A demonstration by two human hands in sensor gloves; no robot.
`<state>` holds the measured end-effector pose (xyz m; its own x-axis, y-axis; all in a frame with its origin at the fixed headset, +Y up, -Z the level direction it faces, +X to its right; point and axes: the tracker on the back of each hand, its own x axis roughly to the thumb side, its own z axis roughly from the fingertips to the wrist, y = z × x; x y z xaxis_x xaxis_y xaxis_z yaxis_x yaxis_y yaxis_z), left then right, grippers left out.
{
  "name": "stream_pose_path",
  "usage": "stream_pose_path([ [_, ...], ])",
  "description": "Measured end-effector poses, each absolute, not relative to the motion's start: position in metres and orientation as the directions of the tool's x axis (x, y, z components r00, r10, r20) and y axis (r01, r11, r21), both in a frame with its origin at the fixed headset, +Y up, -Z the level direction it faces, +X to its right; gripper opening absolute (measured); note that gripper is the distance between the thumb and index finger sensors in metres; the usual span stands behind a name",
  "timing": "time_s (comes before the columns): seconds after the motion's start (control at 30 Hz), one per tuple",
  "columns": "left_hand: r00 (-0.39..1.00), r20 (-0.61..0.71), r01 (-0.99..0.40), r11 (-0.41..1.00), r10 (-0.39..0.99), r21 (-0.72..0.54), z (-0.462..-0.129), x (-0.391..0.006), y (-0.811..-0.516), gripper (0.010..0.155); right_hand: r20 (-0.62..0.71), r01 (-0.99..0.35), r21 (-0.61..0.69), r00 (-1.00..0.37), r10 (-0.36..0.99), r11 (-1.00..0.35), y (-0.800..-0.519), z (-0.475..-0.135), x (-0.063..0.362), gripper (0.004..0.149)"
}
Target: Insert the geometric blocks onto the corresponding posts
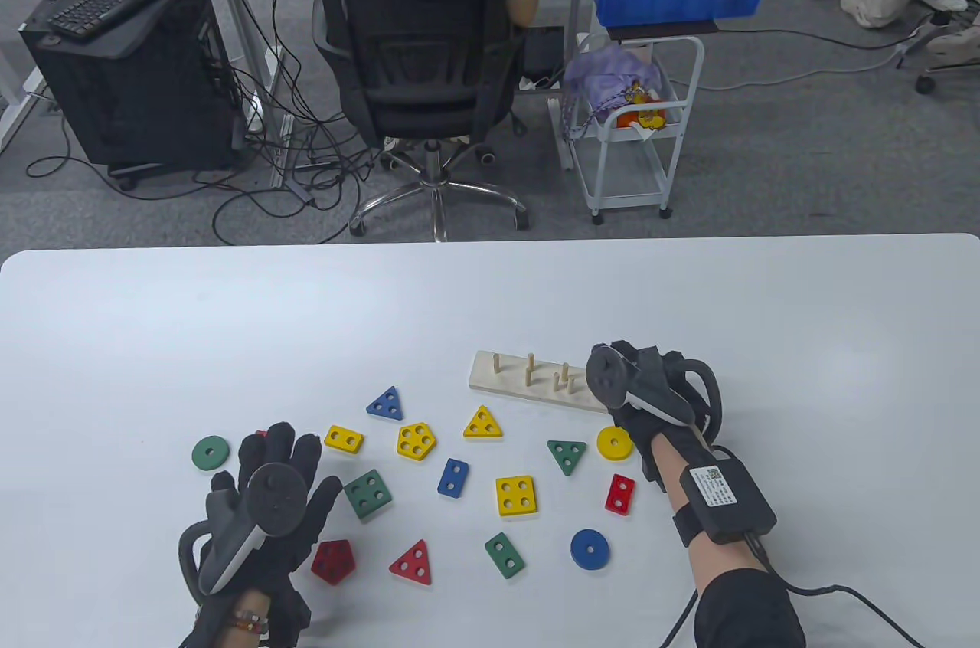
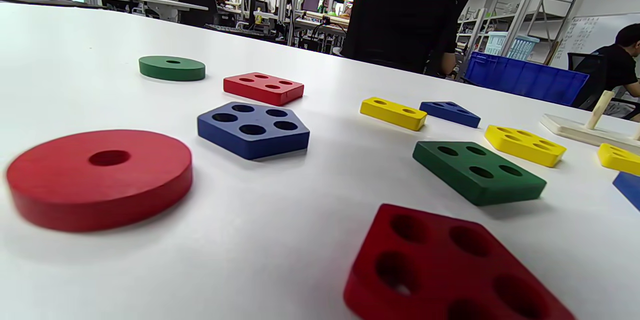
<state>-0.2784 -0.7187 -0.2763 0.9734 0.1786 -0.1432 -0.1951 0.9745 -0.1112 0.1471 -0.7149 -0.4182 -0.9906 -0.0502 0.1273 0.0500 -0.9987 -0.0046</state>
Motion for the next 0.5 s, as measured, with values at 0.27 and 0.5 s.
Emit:
stream_pose_path([
  [0.27, 0.974, -0.143, -0.194, 0.975, 0.177, -0.11, -0.276, -0.2784, -0.7179, 0.071, 0.112, 0.04, 0.003, -0.993, -0.039, -0.999, -0.7179, -0.4228, 0.1477, 0.061],
  [0.5, 0.973, -0.147, -0.195, 0.975, 0.178, -0.112, -0.2757, -0.2786, -0.7174, 0.071, 0.12, 0.035, 0.003, -0.992, -0.034, -0.999, -0.7193, -0.4217, 0.1489, 0.061],
])
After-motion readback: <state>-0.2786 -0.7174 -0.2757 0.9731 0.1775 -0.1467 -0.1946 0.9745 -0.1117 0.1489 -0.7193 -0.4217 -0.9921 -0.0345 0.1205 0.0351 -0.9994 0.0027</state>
